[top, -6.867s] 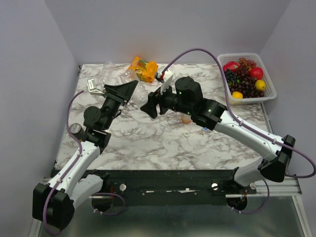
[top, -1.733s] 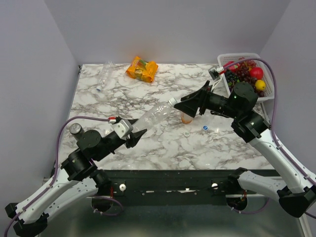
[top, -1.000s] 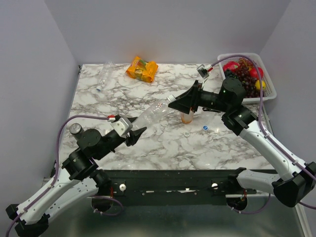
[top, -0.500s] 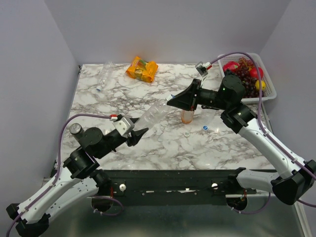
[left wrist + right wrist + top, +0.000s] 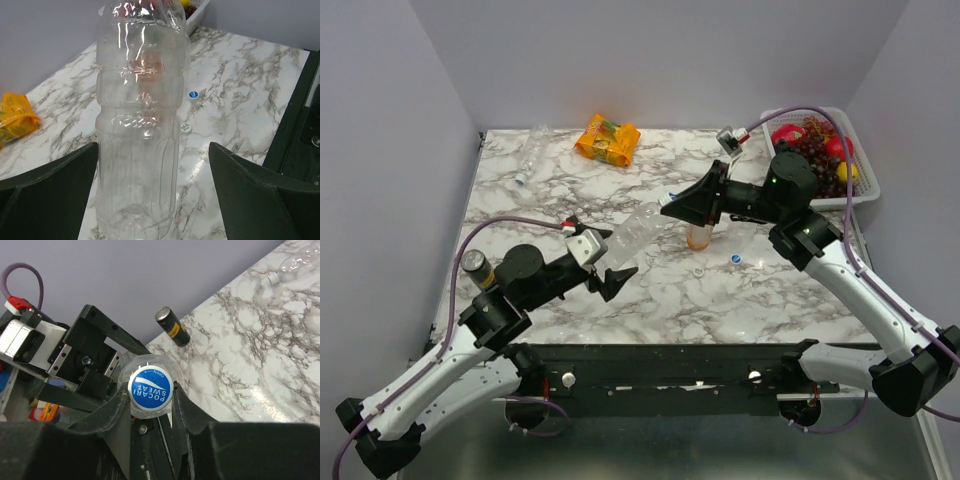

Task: Unscrew the bottle caps
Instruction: Pass from the right arm to the left

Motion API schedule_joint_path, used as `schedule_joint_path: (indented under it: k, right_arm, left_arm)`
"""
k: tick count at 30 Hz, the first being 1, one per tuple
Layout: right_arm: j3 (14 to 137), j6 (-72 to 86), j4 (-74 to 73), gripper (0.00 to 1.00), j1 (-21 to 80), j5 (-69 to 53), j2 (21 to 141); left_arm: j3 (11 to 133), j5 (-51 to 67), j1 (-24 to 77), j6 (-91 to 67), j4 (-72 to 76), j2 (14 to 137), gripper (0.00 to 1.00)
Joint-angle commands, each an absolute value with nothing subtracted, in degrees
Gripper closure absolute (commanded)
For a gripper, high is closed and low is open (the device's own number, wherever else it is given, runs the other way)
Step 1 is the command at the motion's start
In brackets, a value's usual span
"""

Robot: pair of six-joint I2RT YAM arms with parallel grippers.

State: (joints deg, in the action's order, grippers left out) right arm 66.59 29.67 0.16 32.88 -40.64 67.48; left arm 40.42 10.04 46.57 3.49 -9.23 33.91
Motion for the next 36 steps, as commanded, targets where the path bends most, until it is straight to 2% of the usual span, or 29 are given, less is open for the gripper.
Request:
schedule_joint_path:
  k: [1, 9, 10, 12, 13, 16, 18, 19, 22, 25, 26, 28, 30, 36]
  right_arm:
    - [65.57, 27.07, -1.67, 0.99, 32.78, -40.96, 64.69]
    - [63.72, 25.67, -3.6, 0.99, 32.78, -42.19, 62.14]
    - [63.72, 25.49, -3.78, 0.99, 32.78, -42.1, 61.62]
    - [63.72, 24.7, -4.57, 0.99, 32.78, -42.28, 61.35]
    - [63.72, 24.18, -4.83, 0.99, 32.78, -42.45, 61.26]
    - [63.11, 23.29, -5.97, 0.99, 32.78, -42.8, 61.35]
    - [62.76, 23.03, -6.76, 0.99, 32.78, -41.31, 61.0]
    - [62.67, 22.94, -6.94, 0.96, 32.78, -40.7, 60.91]
    - [62.75, 22.85, -7.91, 0.88, 32.78, -38.24, 59.94]
    - [62.93, 23.29, -8.88, 0.61, 32.78, -34.64, 58.63]
    - [62.76, 24.07, -8.88, 0.45, 32.78, -32.37, 57.93]
    - [61.79, 24.96, -8.7, 0.36, 32.87, -29.63, 56.26]
    - [60.39, 27.06, -7.57, 0.32, 32.78, -24.8, 55.46]
    - [56.34, 34.09, 2.26, 0.32, 33.13, -20.48, 55.54]
  left_arm:
    - [45.61, 16.17, 46.58, 0.27, -7.65, 38.75, 0.01]
    - [50.71, 18.28, 46.58, 0.62, -8.17, 48.06, 0.02]
    - [51.67, 19.24, 46.5, 0.62, -8.43, 48.77, 0.09]
    - [52.47, 19.69, 46.58, 0.53, -8.44, 50.26, 0.15]
    - [52.73, 20.12, 46.58, 0.27, -8.35, 50.62, 0.27]
    - [52.21, 21.27, 46.58, 0.26, -7.03, 51.59, 0.45]
    - [51.68, 22.85, 46.58, 0.26, -6.68, 52.03, 0.5]
    - [50.98, 23.03, 46.58, 0.26, -6.59, 52.29, 0.54]
    - [49.49, 22.68, 46.58, 0.26, -6.33, 52.73, 0.56]
    - [48.35, 22.15, 46.67, 0.26, -5.54, 52.47, 0.58]
    - [47.99, 21.89, 46.67, 0.26, -5.28, 52.21, 0.59]
    - [47.03, 20.49, 46.67, 0.26, -4.49, 51.16, 0.59]
    - [46.06, 18.56, 46.67, 0.18, -3.43, 49.58, 0.59]
    - [43.68, 11.26, 46.76, -1.76, -2.37, 46.59, 0.59]
